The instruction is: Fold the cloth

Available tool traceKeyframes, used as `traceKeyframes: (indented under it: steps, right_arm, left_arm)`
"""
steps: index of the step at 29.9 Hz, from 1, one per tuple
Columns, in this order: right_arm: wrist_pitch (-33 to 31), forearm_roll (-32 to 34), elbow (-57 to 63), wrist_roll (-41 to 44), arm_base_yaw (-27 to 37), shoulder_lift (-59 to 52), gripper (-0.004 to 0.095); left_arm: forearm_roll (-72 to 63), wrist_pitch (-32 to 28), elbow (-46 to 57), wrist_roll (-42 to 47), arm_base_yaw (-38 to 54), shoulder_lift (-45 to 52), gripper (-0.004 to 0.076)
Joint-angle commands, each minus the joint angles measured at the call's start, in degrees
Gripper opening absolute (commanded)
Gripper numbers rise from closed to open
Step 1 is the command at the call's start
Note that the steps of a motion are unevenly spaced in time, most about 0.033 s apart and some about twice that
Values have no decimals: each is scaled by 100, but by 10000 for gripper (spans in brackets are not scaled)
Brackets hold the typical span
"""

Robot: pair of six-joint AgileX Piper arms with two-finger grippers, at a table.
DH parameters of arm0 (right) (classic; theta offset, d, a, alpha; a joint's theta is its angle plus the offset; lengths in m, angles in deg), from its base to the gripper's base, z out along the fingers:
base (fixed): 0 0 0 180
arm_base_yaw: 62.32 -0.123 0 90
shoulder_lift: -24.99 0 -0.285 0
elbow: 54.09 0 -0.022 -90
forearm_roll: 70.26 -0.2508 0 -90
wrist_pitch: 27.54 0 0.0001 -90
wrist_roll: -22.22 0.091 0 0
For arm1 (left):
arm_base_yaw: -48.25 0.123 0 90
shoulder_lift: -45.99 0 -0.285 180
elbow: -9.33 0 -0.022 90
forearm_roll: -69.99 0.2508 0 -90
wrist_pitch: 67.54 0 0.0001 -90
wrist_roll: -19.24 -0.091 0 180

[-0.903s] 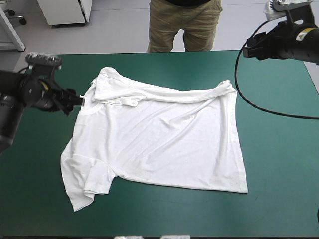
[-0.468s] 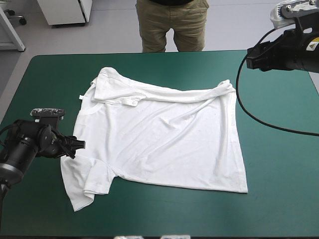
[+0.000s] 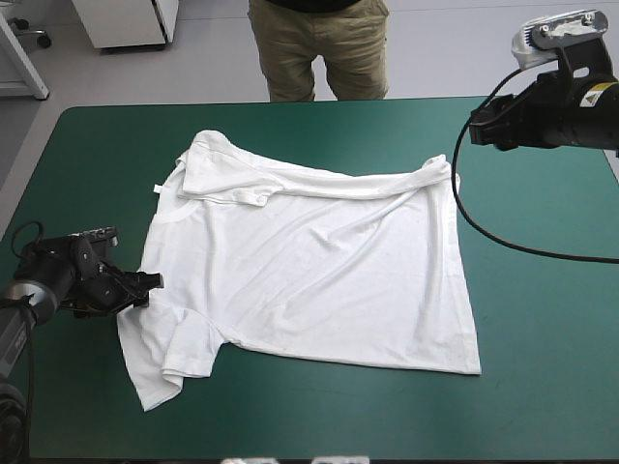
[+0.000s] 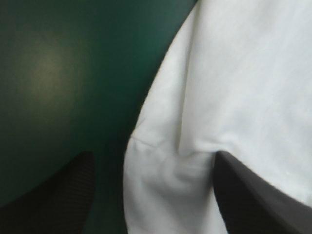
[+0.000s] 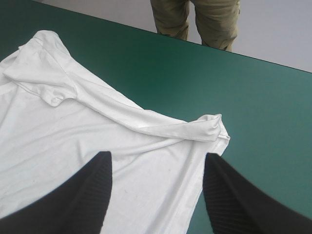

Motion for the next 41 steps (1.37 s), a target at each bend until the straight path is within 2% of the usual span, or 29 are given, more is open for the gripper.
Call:
traceKeyframes:
  steps: [1,4,6,10,11,15,18,23,28,34,38,41]
  right_arm:
    - [236,-135,-36,-79,59,-156,509]
    - [250,-135,12,-79,59,-156,509]
    - [278,-166,12,-79,59,-156,509]
    - [360,-200,12,-93,59,-156,458]
    - [360,-213,12,-92,59,-156,435]
    - [360,-338,12,-92,59,-156,368]
    - [316,-418,12,-134,59,-156,359]
    - [397,-502,12,-178,59,-143,358]
    - [427,-558,12,-178,59,-89,355]
    - [404,-558,12,-178,59,-89,355]
    - [369,-558,12,-178,59,-89,355]
    - [347,-558,12,-178,59,-89,355]
  left_arm:
    - [-167,-107,-106,-169,0,-129,494]
    - [-565,49,-81,-651,0,-396,454]
    - [-851,141,-56,-966,0,-517,368]
    - [-813,-55,-43,-1203,0,-611,34]
    - [-699,-210,-56,-1203,0,-611,-4]
    - [-573,-719,-172,-865,178,-611,-4]
    - [-377,-1205,-330,-421,518,-622,-4]
    - [-322,-1337,-1125,-363,1328,-845,-8]
    - [5,-1710,-2166,-363,1771,-1341,-9]
    - [463,-1663,-3761,-78,2073,-2310,-9]
    - [993,-1304,-4802,143,2128,-2924,-9]
    - [892,-891,-5466,192,2095,-3279,-9]
